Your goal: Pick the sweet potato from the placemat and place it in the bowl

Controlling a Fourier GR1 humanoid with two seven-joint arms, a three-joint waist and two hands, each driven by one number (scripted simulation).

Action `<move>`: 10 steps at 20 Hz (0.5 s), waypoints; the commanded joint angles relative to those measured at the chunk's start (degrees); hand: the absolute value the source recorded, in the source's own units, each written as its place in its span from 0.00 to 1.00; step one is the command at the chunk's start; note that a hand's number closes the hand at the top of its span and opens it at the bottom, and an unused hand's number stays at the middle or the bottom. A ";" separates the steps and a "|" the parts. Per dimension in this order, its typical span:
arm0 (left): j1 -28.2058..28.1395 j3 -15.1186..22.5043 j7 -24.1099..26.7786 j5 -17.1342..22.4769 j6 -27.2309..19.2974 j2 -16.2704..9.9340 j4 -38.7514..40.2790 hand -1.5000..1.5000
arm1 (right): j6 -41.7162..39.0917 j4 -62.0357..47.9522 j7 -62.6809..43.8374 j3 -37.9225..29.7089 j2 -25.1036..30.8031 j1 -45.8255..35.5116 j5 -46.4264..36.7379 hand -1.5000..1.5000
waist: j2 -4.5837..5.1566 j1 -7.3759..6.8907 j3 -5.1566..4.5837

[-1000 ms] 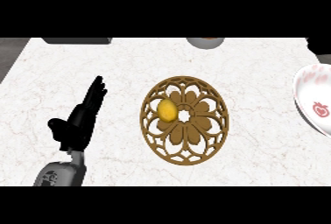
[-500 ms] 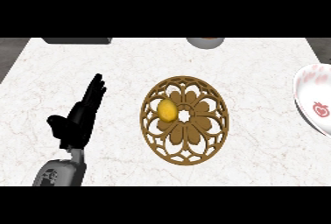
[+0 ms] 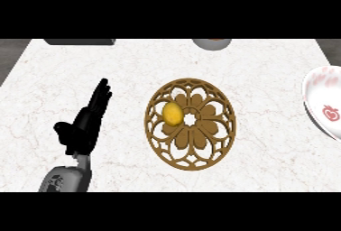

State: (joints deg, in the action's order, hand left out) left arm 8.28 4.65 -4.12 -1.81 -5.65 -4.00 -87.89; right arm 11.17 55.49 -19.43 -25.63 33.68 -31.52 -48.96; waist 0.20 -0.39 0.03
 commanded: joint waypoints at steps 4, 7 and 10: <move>-2.32 1.09 -2.25 0.03 1.48 -0.70 -3.67 0.50 | -5.27 -5.77 9.43 -4.57 -1.98 1.40 11.25 0.00 | -0.24 -0.03 0.03; -0.81 -1.12 -1.51 1.13 1.70 -1.33 -3.56 0.50 | -3.97 -9.51 17.25 -6.80 -1.00 0.87 14.64 0.00 | -0.12 -0.13 0.03; -0.53 1.56 -0.66 -2.33 -0.64 0.94 -0.84 0.50 | -2.16 -7.93 23.26 -9.31 -0.44 1.33 18.08 0.00 | -0.13 0.21 0.03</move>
State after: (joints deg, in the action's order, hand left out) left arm 7.71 4.58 -4.46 -2.14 -5.12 -4.11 -88.69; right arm 7.32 47.85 -2.88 -32.64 33.54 -30.40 -34.79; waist 0.11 -0.25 0.07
